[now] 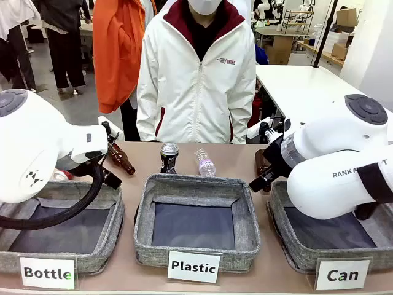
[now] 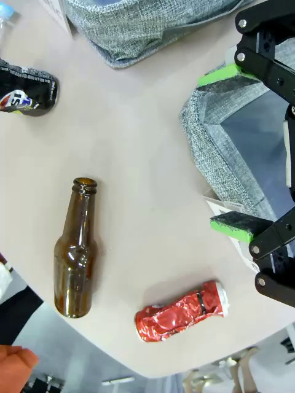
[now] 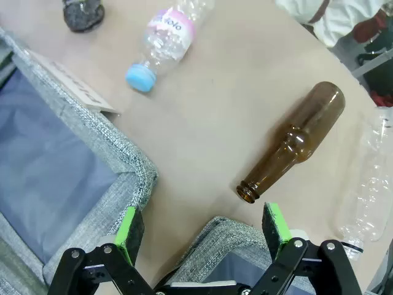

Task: Sort the can waste into the basket.
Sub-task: Pick up the can waste from the table and place it in the right Fabric basket.

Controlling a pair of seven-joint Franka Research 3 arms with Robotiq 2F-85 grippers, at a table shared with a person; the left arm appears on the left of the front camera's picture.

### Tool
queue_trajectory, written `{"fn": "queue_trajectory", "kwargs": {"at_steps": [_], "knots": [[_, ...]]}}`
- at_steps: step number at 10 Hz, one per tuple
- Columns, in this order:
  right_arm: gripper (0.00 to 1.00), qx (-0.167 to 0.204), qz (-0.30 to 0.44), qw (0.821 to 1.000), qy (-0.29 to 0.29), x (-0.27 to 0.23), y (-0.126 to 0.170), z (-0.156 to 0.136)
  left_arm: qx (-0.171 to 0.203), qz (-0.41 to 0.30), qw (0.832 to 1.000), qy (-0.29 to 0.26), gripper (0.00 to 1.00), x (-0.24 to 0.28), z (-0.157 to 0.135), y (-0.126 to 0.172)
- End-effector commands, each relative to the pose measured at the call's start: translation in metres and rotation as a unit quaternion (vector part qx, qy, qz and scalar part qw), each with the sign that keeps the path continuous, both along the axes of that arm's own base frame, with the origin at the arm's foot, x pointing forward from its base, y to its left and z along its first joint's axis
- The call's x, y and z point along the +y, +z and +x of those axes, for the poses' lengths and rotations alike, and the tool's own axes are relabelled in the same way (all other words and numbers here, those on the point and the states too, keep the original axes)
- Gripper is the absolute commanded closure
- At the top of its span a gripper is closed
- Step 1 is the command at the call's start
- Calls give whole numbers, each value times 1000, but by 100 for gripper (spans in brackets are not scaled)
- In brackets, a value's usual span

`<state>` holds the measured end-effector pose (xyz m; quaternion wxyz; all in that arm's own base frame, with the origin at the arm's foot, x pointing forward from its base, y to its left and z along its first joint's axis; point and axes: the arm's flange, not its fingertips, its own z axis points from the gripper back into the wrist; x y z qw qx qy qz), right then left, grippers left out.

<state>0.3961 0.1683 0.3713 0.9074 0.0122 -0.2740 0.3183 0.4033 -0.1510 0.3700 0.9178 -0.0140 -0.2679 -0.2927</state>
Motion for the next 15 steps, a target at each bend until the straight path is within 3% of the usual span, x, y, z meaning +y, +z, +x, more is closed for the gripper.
{"fn": "queue_trajectory", "kwargs": {"at_steps": [1,15], "knots": [[0,0,0,1000,0,0,0,0,0,0,1000,0,0,0,0,0],[0,0,0,1000,0,0,0,0,0,0,1000,0,0,0,0,0]]}}
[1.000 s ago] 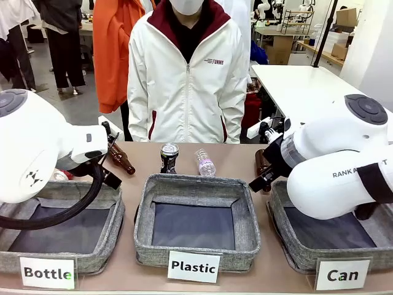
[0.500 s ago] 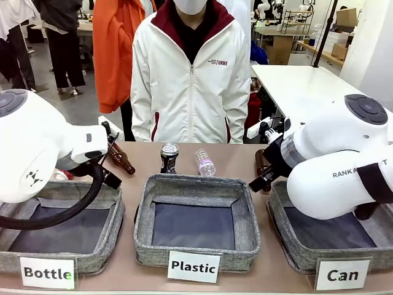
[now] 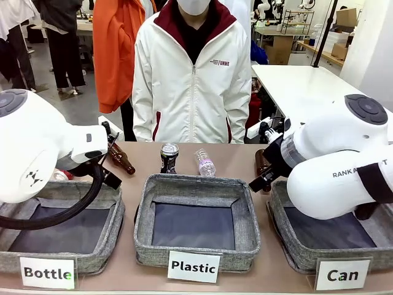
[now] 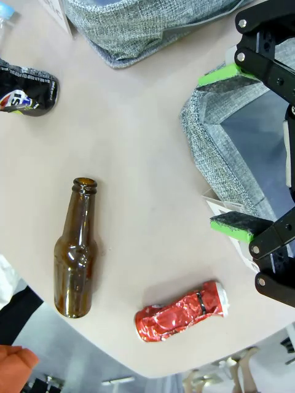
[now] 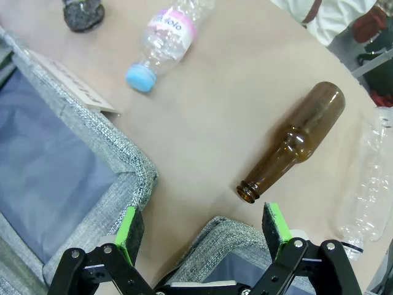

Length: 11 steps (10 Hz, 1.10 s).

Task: Sort the can waste into the basket.
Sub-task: Pick up the can waste from the table and place it in the right Fabric basket.

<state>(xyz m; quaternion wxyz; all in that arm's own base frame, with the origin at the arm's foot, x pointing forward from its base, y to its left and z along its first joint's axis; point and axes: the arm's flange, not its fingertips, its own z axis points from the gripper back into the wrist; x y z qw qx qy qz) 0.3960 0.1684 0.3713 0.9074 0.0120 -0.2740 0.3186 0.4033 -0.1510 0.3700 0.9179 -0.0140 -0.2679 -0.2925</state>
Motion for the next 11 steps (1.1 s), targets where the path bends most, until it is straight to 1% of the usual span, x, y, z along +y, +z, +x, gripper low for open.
{"fn": "queue_trajectory", "kwargs": {"at_steps": [1,2,3,4,5,6,7,8,9,10,11], "knots": [[0,0,0,1000,0,0,0,0,0,0,1000,0,0,0,0,0],[0,0,0,1000,0,0,0,0,0,0,1000,0,0,0,0,0],[0,13,-11,1000,-19,-6,5,1,0,0,1000,0,0,0,0,0],[0,36,23,999,-8,-12,21,-3,14,-26,999,-24,0,0,-9,18],[0,78,95,992,5,-22,55,-12,60,-92,993,-52,0,4,-19,52],[0,127,172,974,-72,-35,95,-22,167,-152,972,-60,0,15,-30,88],[0,160,254,951,-74,-60,130,-42,170,-228,957,-51,0,32,-43,115],[0,177,327,926,-67,-95,150,-62,213,-289,929,-84,0,63,-56,133],[0,201,405,890,-60,-143,157,-81,222,-354,907,-58,0,108,-67,144],[0,193,465,861,-65,-195,148,-96,213,-411,886,-32,0,151,-73,136],[0,165,525,831,-88,-240,133,-115,195,-477,857,2,0,199,-84,132]]}}
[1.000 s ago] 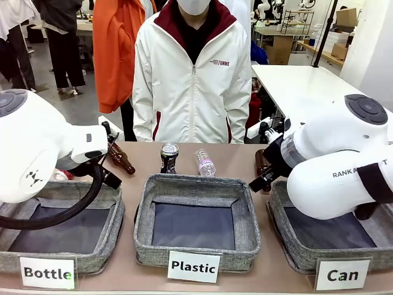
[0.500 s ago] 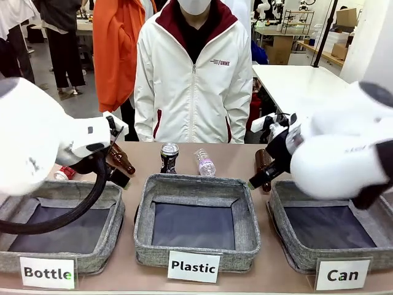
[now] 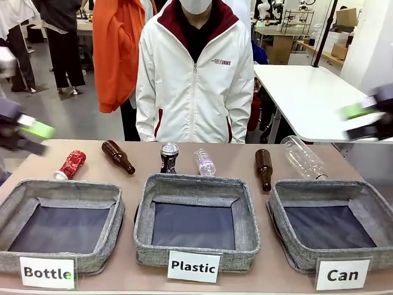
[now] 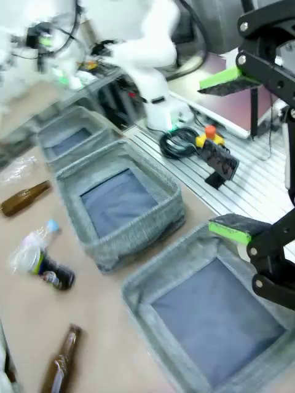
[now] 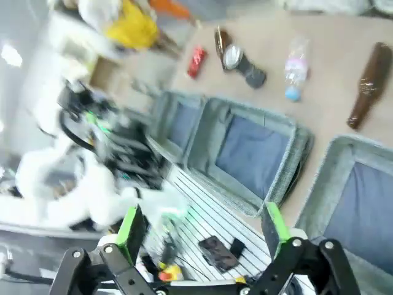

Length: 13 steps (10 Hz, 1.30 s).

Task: Sort the can waste into the basket.
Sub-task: Pick up the can waste from the table and place it in the right Fabric basket.

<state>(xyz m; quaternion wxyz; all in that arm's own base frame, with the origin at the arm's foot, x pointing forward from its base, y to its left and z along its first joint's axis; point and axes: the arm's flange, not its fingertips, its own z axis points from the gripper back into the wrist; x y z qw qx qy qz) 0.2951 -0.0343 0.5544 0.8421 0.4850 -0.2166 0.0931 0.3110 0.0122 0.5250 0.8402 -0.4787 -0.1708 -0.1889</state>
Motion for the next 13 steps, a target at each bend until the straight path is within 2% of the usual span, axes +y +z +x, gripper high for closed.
{"fn": "queue_trajectory", "kwargs": {"at_steps": [1,2,4,5,6,7,8,10,11,12,13], "knots": [[0,-10,90,991,-100,-78,-68,-37,27,-96,986,130,0,76,-10,-44],[0,-10,121,981,-152,-111,-89,-61,43,-140,964,223,0,119,-29,-68],[0,2,151,961,-231,-148,-119,-88,72,-214,918,327,0,147,-64,-109],[0,16,153,955,-252,-158,-125,-94,86,-231,893,376,0,148,-81,-124],[0,33,140,944,-296,-154,-131,-91,108,-220,864,440,0,144,-66,-120],[0,23,145,958,-247,-221,-91,-80,111,-207,850,470,0,130,-63,-117],[0,23,145,958,-247,-221,-91,-80,110,-216,885,397,0,234,-51,-102],[0,23,145,958,-247,-221,-91,-80,110,-216,885,397,0,234,-51,-102],[0,41,147,955,-256,-221,-99,-79,110,-216,885,397,0,234,-51,-102],[0,24,88,952,-292,-207,-95,-76,110,-216,885,397,0,234,-51,-102],[0,-15,39,959,-280,-185,-82,-60,110,-216,885,397,0,234,-51,-102]]}}
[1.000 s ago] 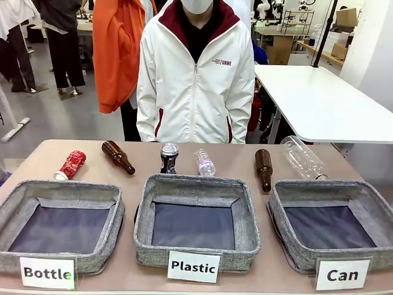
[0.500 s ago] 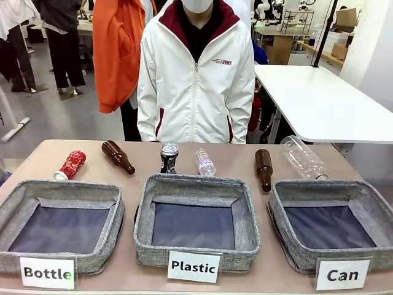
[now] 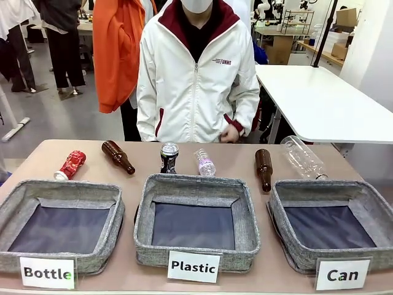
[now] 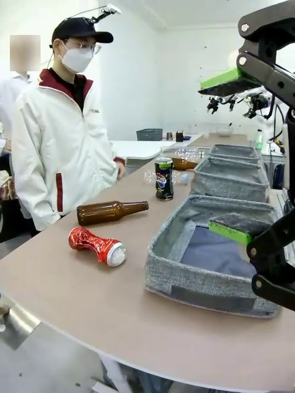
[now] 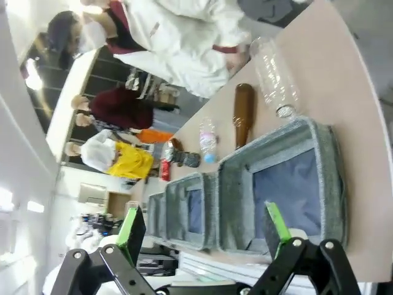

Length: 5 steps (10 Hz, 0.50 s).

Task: Sort the can waste into the basket.
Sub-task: Pick up the can waste from the table and place it in the right Fabric basket.

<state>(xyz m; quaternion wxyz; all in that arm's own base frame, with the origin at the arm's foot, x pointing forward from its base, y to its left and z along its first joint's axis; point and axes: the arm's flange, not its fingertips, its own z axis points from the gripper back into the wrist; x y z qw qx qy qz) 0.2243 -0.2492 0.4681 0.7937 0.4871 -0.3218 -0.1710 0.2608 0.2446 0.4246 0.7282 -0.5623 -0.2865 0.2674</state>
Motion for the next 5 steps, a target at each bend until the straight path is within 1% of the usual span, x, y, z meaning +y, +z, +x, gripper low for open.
{"fn": "queue_trajectory", "kwargs": {"at_steps": [1,2,3,4,5], "knots": [[0,-55,-113,991,40,59,16,31,-6,10,1000,-7,0,2,0,-1],[0,-72,-162,979,103,100,24,59,-6,10,1000,-7,0,2,0,-1],[0,-76,-194,966,153,142,26,87,-6,10,1000,-7,0,2,0,-1],[0,-68,-231,946,217,190,23,116,-6,10,1000,-7,0,2,0,-1],[0,-46,-270,928,252,237,15,142,-6,10,1000,-7,0,2,0,-1]]}}
